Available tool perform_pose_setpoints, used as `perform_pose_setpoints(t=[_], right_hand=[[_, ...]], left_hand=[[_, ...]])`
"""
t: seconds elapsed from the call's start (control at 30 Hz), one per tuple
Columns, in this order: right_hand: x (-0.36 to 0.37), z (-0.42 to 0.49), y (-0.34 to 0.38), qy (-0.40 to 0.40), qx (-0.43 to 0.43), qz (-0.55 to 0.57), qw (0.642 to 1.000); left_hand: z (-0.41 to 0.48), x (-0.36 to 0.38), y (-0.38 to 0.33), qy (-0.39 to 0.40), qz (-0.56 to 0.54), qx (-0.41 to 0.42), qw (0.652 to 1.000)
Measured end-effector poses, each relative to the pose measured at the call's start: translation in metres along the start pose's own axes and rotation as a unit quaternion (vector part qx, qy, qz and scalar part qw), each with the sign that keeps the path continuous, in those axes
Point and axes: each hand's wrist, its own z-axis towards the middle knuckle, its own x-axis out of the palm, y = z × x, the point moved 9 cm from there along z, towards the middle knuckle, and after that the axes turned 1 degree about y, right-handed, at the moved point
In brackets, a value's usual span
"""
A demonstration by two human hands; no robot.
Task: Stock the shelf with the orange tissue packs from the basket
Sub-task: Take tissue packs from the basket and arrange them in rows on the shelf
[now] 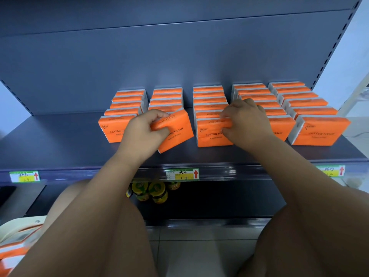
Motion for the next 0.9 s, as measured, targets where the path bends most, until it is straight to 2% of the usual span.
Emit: perform_pose_setpoints(t=[0.37, 0.5, 0.6, 0.7, 0.8, 0.9], right_hand=[[0.001, 0.006, 0.011, 0.047, 0.001, 0.020, 0.999], [-0.002, 0.004, 0.033, 0.035, -0.081, 0.061, 0.994], [-0.007, 0.002, 0.059, 0.009, -0.142, 0.136, 0.980], [-0.004, 0.002, 0.087, 0.020, -0.161, 0.170, 0.972], [0.005, 0.005, 0.107, 0.040, -0.182, 0.135, 0.973], [0.009, 0.012, 0.113, 0.050, -0.165, 0.138, 0.975]], left_hand=[[-0.001, -0.002, 0.000, 0.007, 0.051, 0.020, 0.998], [-0.002, -0.005, 0.000, 0.009, 0.061, 0.024, 0.998], [-0.003, -0.005, -0.005, 0.022, 0.080, 0.040, 0.996], [-0.004, -0.002, -0.009, 0.044, 0.106, 0.070, 0.991], [-0.006, 0.000, -0.008, 0.054, 0.110, 0.078, 0.989], [-0.006, 0.002, 0.000, 0.069, 0.110, 0.074, 0.989]])
